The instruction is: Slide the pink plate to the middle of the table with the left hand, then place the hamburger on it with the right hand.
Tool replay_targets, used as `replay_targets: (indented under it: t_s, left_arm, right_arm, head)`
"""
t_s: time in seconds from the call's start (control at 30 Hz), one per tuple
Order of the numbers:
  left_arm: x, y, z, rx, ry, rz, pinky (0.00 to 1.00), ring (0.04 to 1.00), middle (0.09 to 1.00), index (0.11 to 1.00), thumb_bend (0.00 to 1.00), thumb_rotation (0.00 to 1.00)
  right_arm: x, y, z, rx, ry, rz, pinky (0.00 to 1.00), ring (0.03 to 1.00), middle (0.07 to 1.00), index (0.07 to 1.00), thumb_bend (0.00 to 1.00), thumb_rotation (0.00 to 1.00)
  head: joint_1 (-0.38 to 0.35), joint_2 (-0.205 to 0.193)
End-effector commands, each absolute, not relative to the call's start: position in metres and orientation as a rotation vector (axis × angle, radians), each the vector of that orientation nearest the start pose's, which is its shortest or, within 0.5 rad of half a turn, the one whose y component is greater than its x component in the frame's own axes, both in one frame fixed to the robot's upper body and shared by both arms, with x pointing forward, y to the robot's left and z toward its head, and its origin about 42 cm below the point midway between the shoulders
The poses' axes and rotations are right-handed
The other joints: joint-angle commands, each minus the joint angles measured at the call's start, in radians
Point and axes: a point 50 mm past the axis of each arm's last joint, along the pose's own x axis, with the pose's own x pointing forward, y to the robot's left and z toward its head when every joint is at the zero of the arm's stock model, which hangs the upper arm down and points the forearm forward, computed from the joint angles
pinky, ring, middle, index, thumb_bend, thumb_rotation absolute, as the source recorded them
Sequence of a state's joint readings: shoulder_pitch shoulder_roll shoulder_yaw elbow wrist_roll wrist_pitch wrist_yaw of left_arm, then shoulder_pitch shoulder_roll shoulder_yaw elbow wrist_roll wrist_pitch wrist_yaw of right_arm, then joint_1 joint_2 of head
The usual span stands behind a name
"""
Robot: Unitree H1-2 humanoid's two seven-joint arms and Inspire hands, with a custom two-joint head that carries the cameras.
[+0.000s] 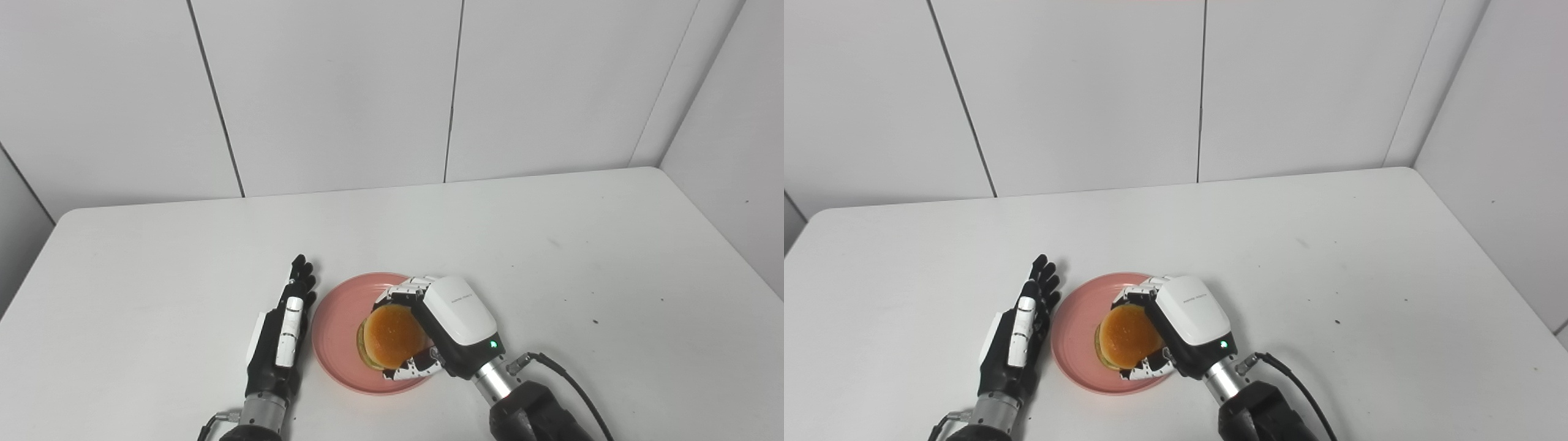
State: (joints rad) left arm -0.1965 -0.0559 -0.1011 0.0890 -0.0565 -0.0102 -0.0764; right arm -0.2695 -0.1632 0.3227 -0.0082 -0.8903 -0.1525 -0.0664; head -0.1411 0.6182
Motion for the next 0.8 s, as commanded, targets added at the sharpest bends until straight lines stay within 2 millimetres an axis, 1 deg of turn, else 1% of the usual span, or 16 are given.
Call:
replay_targets:
  t_s: [0.0,0.03,0.07,0.1,0.17,0.27,0.47,0.67,0.77]
  left_arm:
    - [0.3300,0.1349,0.1112,-0.082,-0.023,-0.262,0.99,0.995,0.998,0.984,0.66,1.00]
    - [0.3301,0.1350,0.1113,-0.086,-0.025,-0.263,0.99,0.995,0.999,0.986,0.65,1.00]
    - [0.3301,0.1352,0.1115,-0.083,-0.024,-0.263,0.99,0.997,1.000,0.989,0.65,1.00]
    - [0.3301,0.1353,0.1115,-0.078,-0.027,-0.260,0.99,0.994,0.998,0.990,0.65,1.00]
    - [0.3302,0.1349,0.1112,-0.080,-0.029,-0.259,0.97,0.988,0.993,0.990,0.65,1.00]
    - [0.3305,0.1349,0.1110,-0.084,-0.024,-0.263,0.97,0.990,0.997,0.989,0.66,1.00]
    - [0.3308,0.1352,0.1108,-0.089,-0.020,-0.266,0.97,0.996,1.000,0.995,0.67,1.00]
    - [0.3311,0.1348,0.1116,-0.096,-0.027,-0.270,0.97,0.997,1.000,1.000,0.66,1.00]
    - [0.3310,0.1352,0.1114,-0.094,-0.022,-0.275,0.98,1.000,1.000,1.000,0.66,1.00]
  right_arm:
    - [0.3479,-0.1444,0.1951,-1.028,-0.617,0.246,0.80,0.811,0.804,0.640,0.50,0.16]
    - [0.3478,-0.1445,0.1955,-1.028,-0.615,0.257,0.84,0.843,0.837,0.738,0.50,0.21]
    - [0.3479,-0.1447,0.1956,-1.029,-0.611,0.267,0.85,0.858,0.852,0.775,0.50,0.24]
    - [0.3480,-0.1449,0.1955,-1.030,-0.607,0.276,0.87,0.871,0.866,0.799,0.50,0.27]
    - [0.3482,-0.1452,0.1954,-1.037,-0.593,0.295,0.91,0.912,0.904,0.837,0.51,0.39]
    - [0.3479,-0.1453,0.1961,-1.054,-0.562,0.317,0.95,0.946,0.937,0.868,0.52,0.49]
    - [0.3479,-0.1453,0.1966,-1.065,-0.518,0.352,0.97,0.967,0.957,0.890,0.57,0.52]
    - [0.3483,-0.1456,0.1976,-1.068,-0.506,0.352,0.97,0.971,0.960,0.901,0.60,0.52]
    - [0.3484,-0.1461,0.1976,-1.069,-0.506,0.351,0.97,0.972,0.962,0.905,0.60,0.52]
  head:
    - [0.001,-0.002]
    - [0.001,-0.001]
    - [0.001,-0.001]
    - [0.001,-0.001]
    - [0.001,-0.001]
    - [0.000,0.001]
    - [-0.002,0.001]
    - [-0.002,0.003]
    - [-0.002,0.000]
